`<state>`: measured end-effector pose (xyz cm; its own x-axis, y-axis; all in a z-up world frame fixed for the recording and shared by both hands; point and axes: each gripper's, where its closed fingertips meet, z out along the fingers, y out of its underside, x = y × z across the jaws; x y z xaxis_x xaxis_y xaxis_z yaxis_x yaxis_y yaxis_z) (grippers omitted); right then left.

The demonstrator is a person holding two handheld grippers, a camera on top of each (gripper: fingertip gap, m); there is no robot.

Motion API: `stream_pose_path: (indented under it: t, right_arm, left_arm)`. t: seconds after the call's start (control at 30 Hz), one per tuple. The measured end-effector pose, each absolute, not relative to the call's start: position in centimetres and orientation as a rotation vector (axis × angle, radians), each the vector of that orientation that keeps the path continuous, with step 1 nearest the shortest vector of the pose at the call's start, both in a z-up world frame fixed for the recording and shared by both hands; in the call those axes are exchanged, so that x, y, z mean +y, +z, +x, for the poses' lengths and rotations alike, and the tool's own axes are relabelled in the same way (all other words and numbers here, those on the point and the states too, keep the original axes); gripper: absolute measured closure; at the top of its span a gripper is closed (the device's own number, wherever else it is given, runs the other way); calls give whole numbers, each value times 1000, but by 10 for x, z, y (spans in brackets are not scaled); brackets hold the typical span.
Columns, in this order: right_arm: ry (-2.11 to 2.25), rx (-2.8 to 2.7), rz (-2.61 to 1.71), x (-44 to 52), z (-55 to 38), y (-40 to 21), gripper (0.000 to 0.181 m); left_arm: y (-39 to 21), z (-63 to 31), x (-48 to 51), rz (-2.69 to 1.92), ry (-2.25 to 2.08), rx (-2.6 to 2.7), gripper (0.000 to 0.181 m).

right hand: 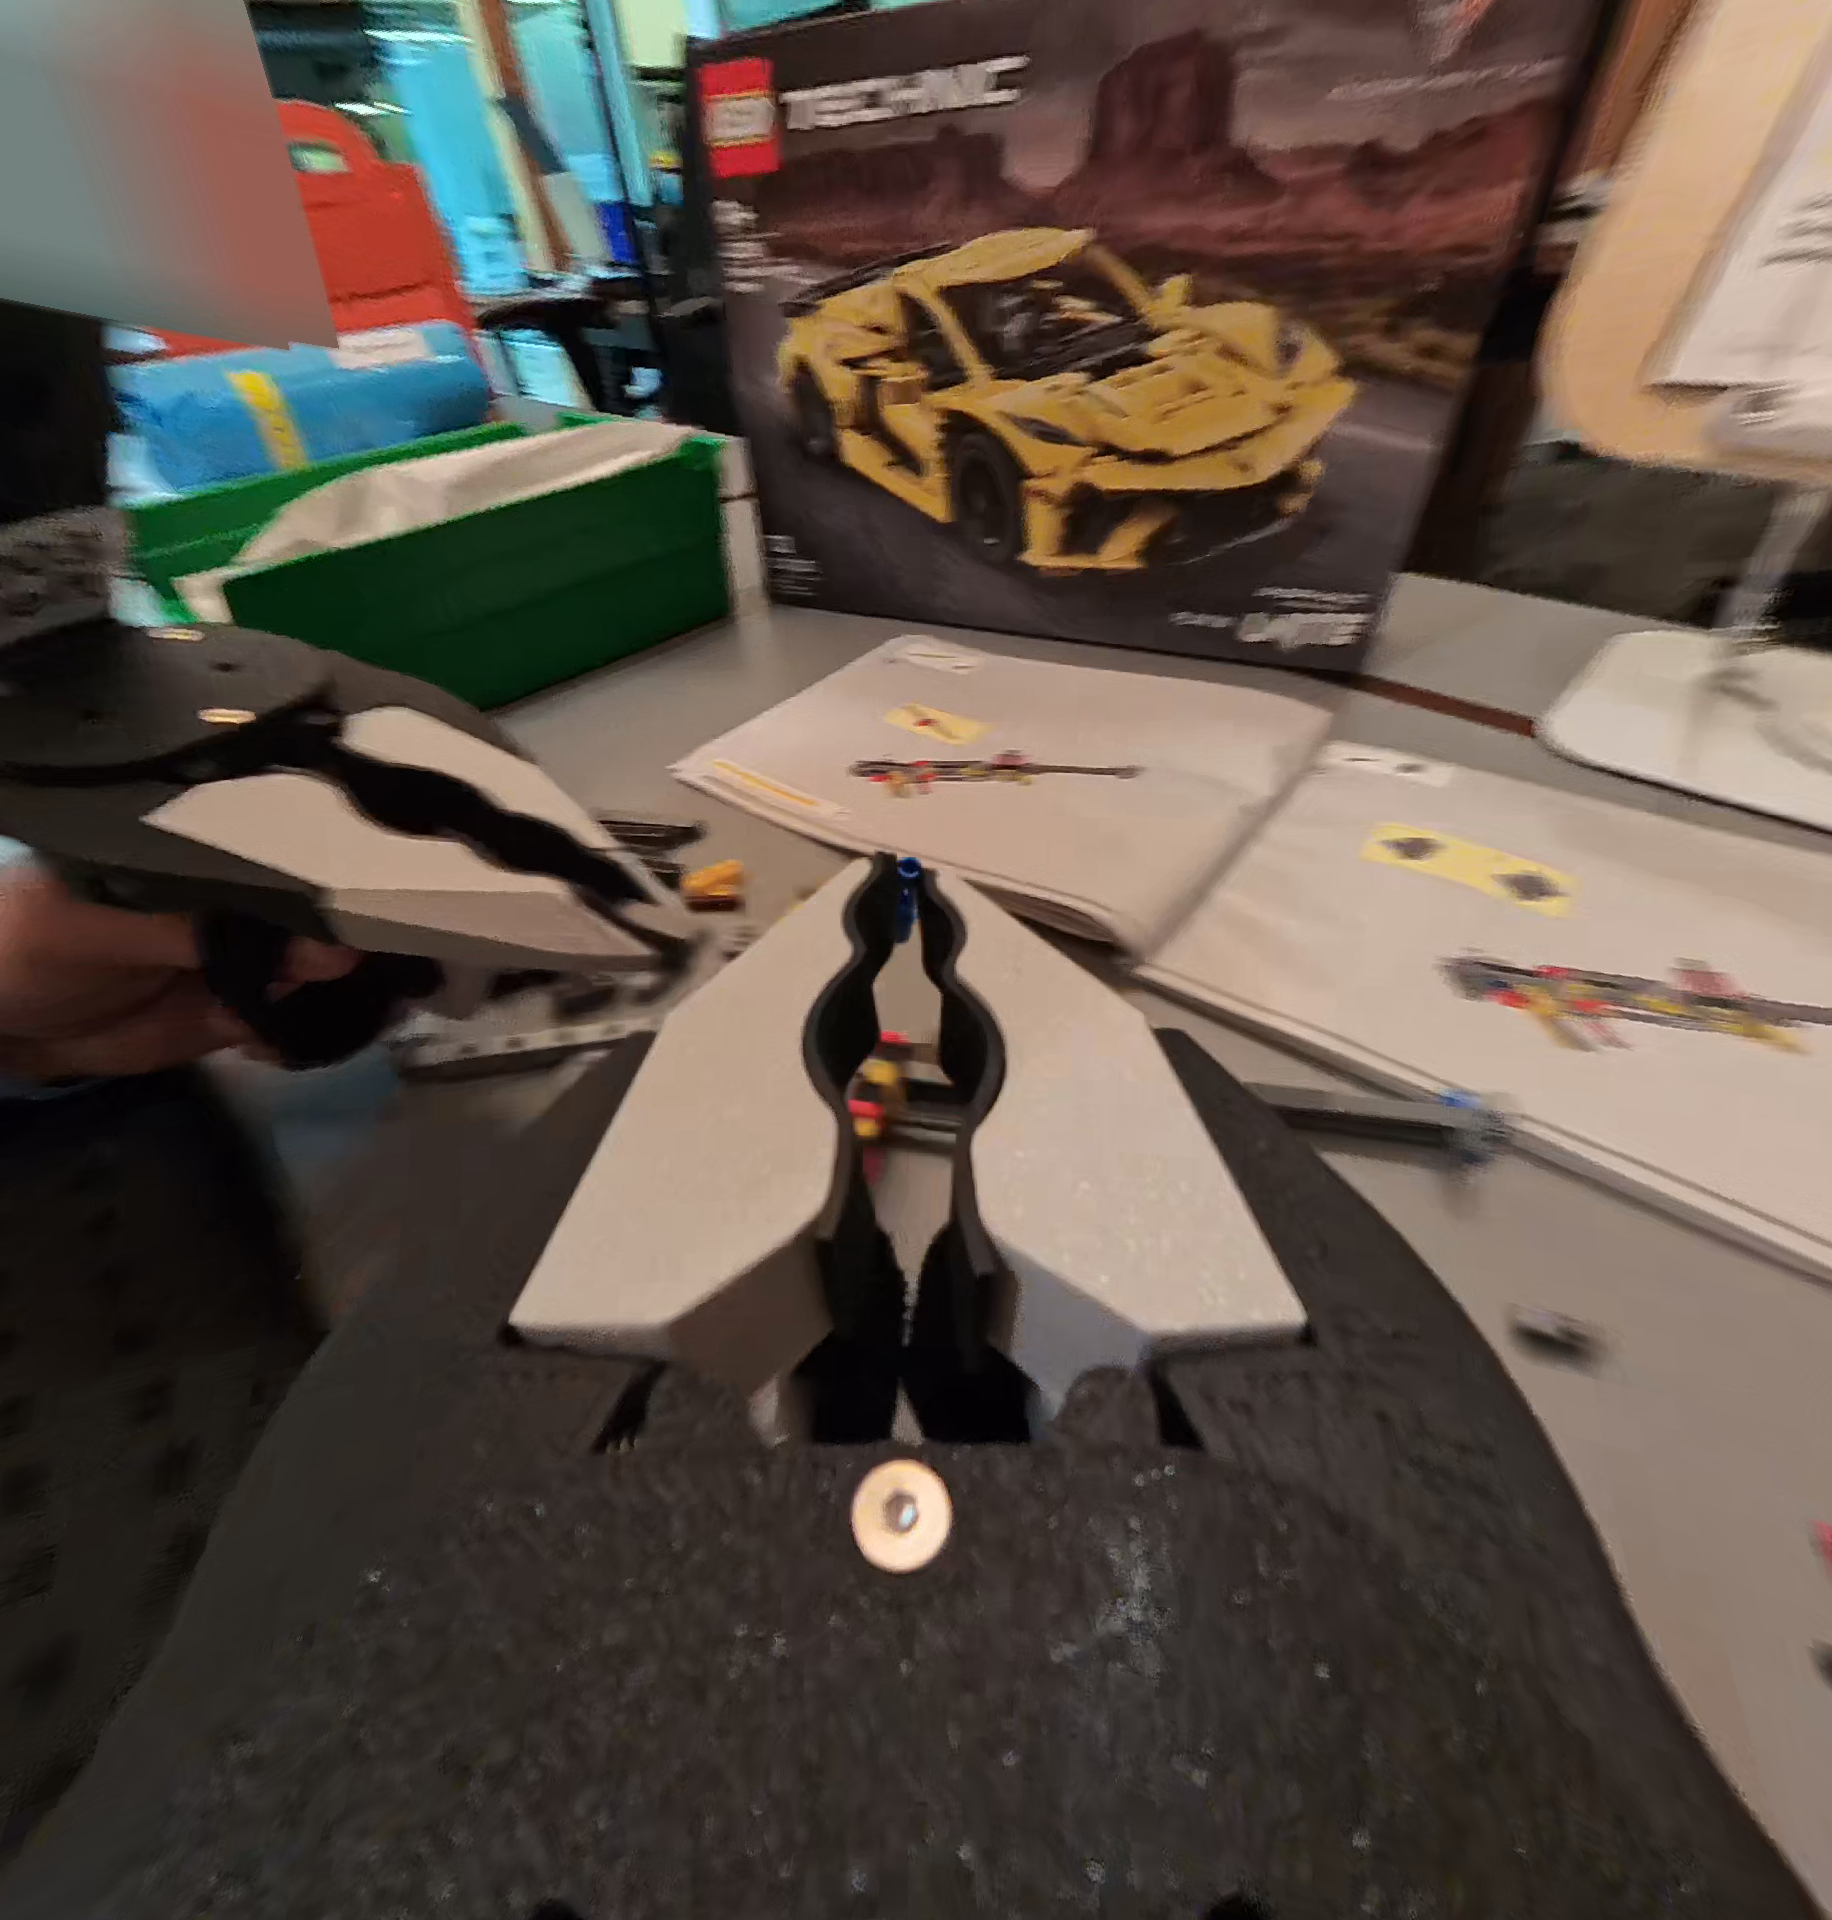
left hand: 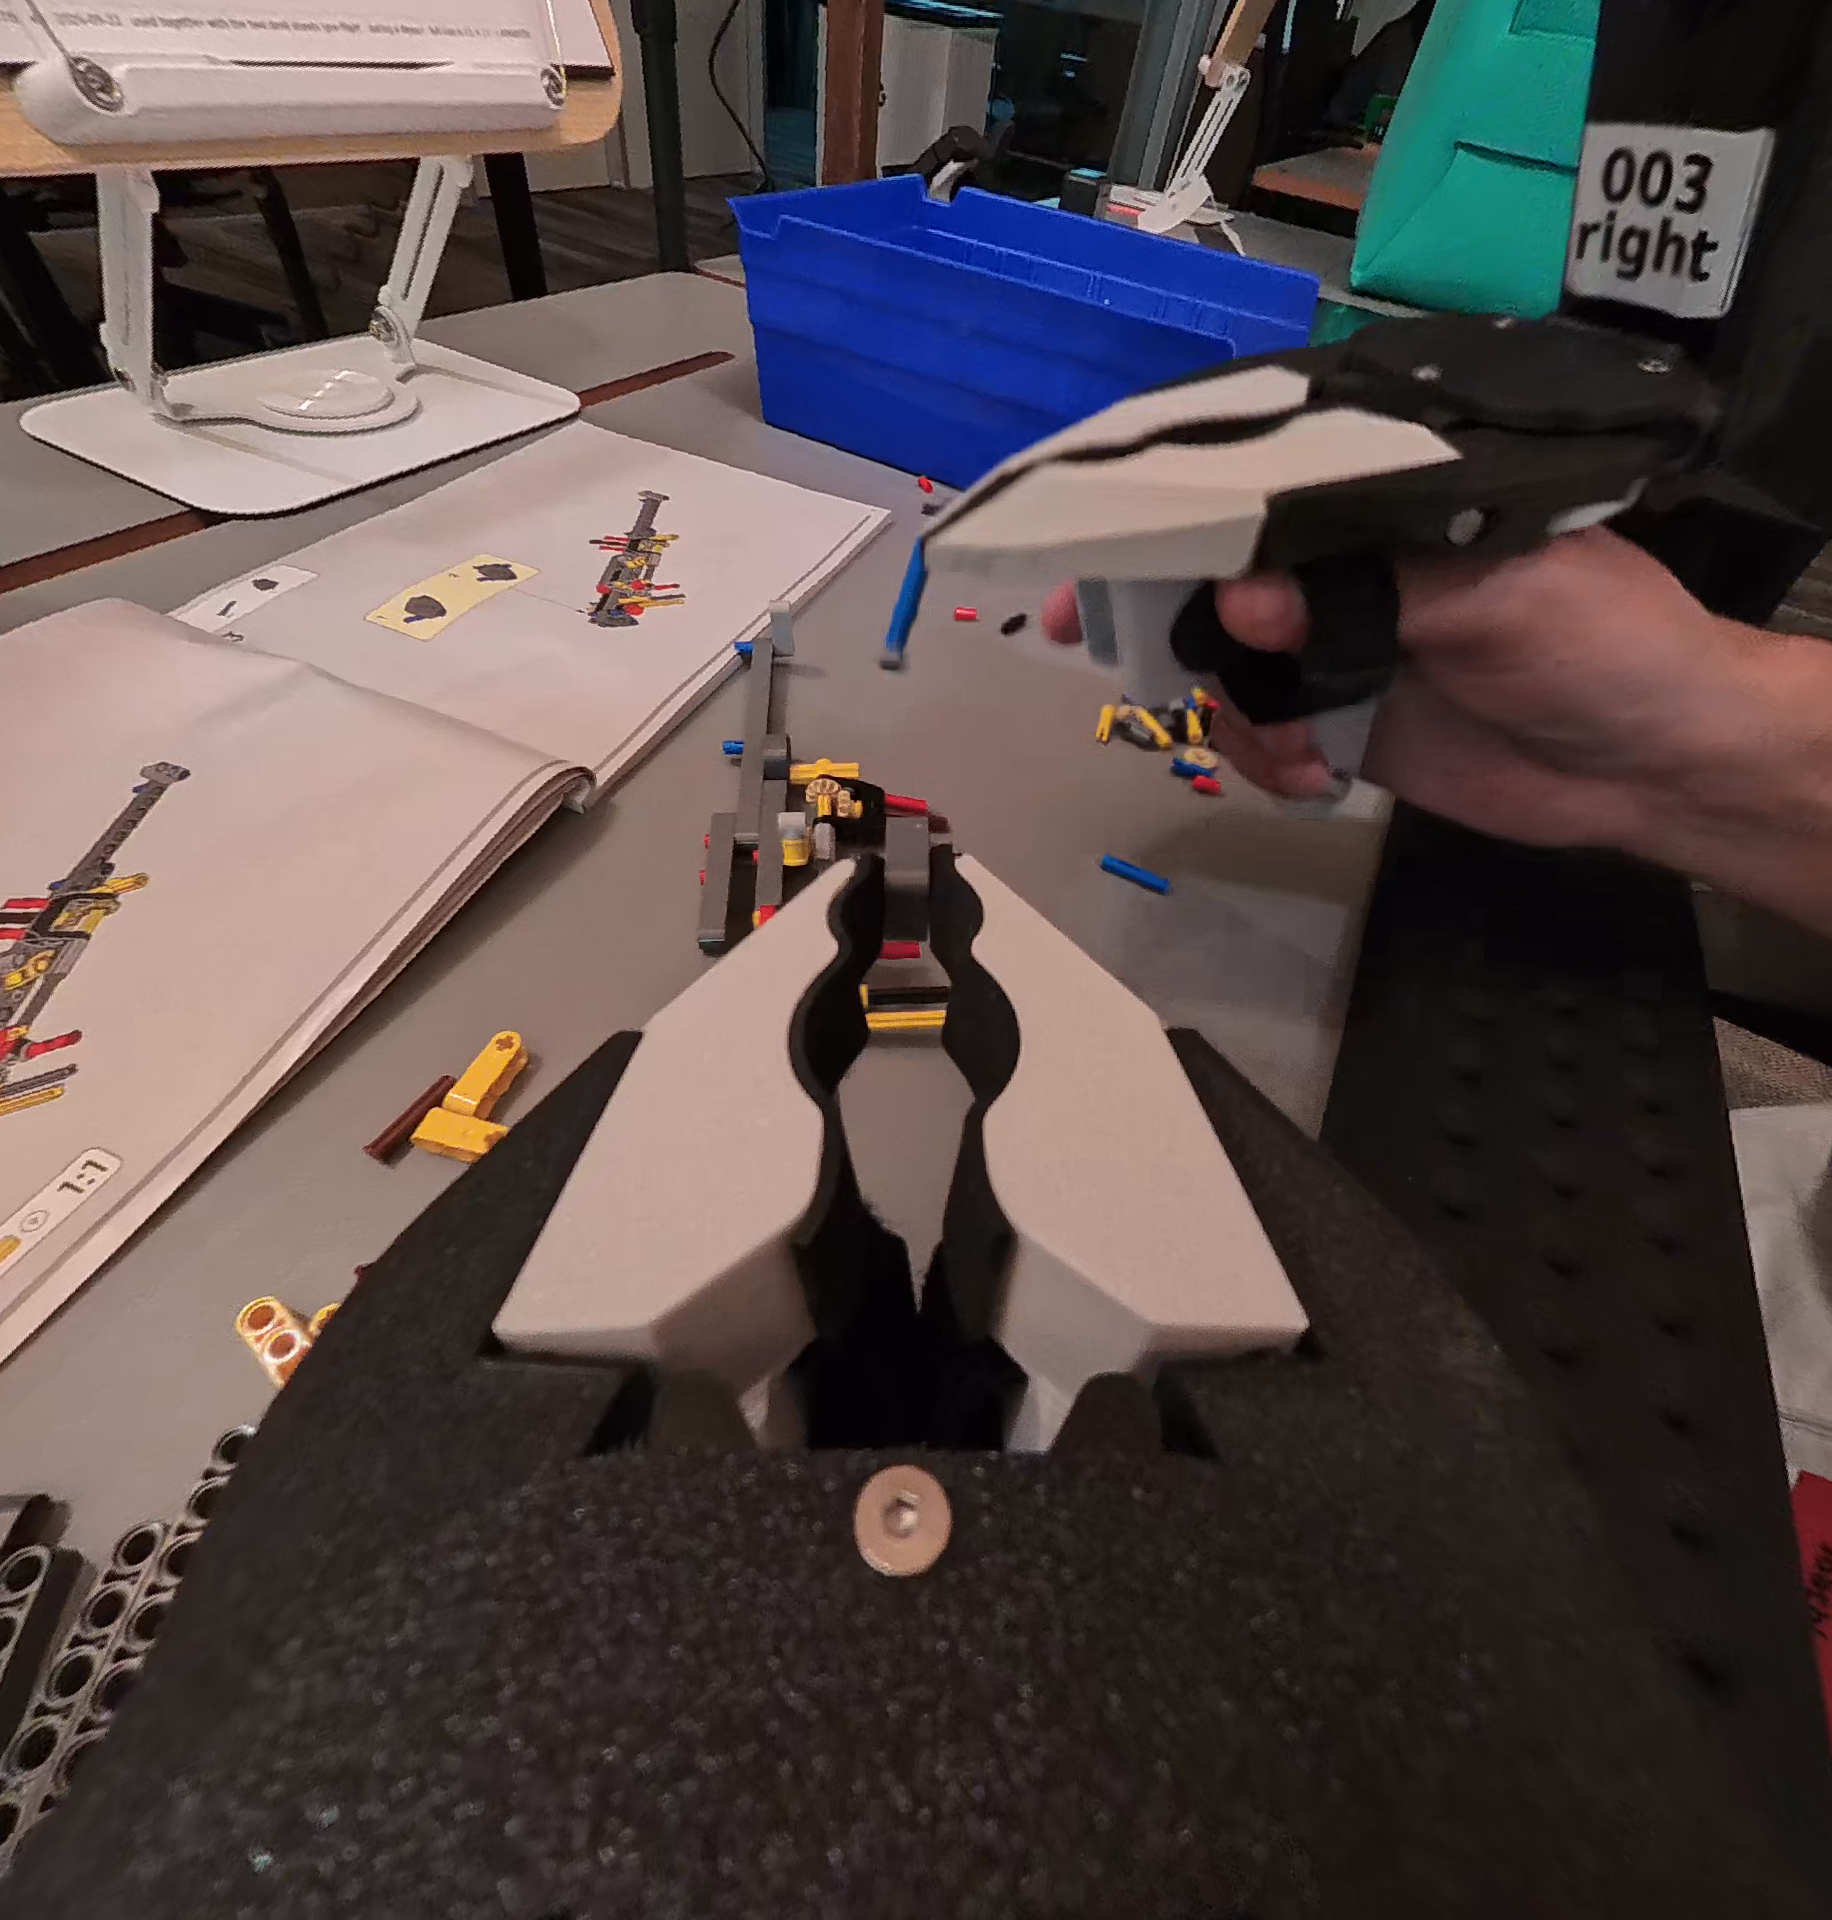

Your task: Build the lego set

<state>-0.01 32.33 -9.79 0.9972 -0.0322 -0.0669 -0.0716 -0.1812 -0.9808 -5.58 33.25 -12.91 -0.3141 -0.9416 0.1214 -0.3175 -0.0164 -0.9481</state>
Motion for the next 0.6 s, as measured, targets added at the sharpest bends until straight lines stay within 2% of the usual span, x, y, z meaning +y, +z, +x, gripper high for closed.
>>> stream_pose_path:
  t: [0.2,0.6]
  right_arm:
    - [-193,296,-1914,290,94,-134,179]
    - [-123,362,-2143,297,111,-186,179]
  left_arm:
    - [-131,-56,333,-1324,-1330,1675,174]
    - [-132,-55,334,-1325,-1324,1677,174]
